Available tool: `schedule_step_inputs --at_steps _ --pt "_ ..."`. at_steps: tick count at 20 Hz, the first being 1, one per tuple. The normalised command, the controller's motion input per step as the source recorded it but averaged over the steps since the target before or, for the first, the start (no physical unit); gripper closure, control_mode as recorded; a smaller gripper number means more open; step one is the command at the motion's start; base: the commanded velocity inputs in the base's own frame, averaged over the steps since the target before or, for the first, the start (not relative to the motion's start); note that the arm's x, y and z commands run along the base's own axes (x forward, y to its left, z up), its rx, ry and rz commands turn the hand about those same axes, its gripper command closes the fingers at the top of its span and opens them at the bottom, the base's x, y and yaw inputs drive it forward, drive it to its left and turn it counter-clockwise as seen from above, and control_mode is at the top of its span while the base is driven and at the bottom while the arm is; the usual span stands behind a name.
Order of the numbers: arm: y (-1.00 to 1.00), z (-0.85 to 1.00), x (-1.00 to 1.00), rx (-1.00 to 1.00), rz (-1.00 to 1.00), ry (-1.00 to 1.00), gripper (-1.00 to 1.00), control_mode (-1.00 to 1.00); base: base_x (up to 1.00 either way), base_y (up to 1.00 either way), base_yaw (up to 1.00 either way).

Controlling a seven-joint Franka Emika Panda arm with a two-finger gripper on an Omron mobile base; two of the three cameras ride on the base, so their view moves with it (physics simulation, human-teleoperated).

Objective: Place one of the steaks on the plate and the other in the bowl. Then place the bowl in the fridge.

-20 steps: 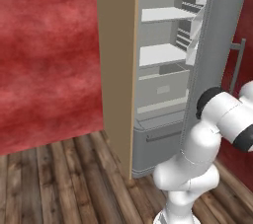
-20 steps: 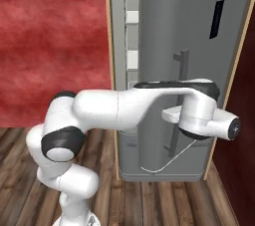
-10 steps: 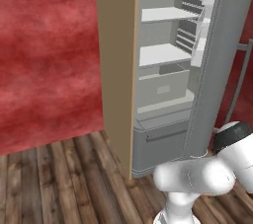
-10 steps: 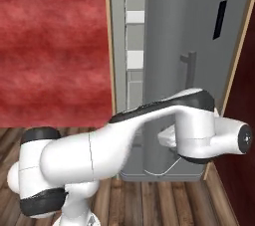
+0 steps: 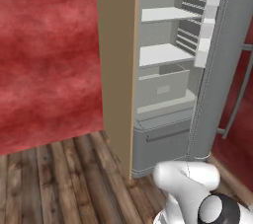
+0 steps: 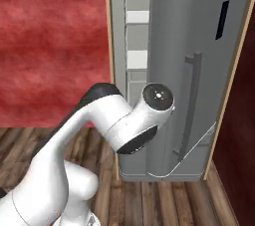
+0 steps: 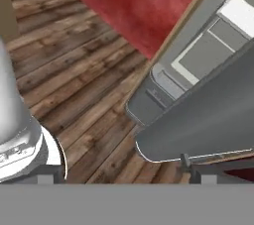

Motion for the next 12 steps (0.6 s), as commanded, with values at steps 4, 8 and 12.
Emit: schedule_step_inputs --at_steps 4,8,12 --pt "1.0 0.0 -0.09 -0.56 -0.12 0.13 -1.0 -1.0 0.0 0.0 0.0" --pt "1.0 -0.21 0.51 -0.89 0.0 0.36 -1.0 -1.0 0.0 0.0 0.0" --pt "0.96 -0.01 0.58 -0.79 -0.01 0.48 -1.0 -1.0 0.0 0.0 0.0"
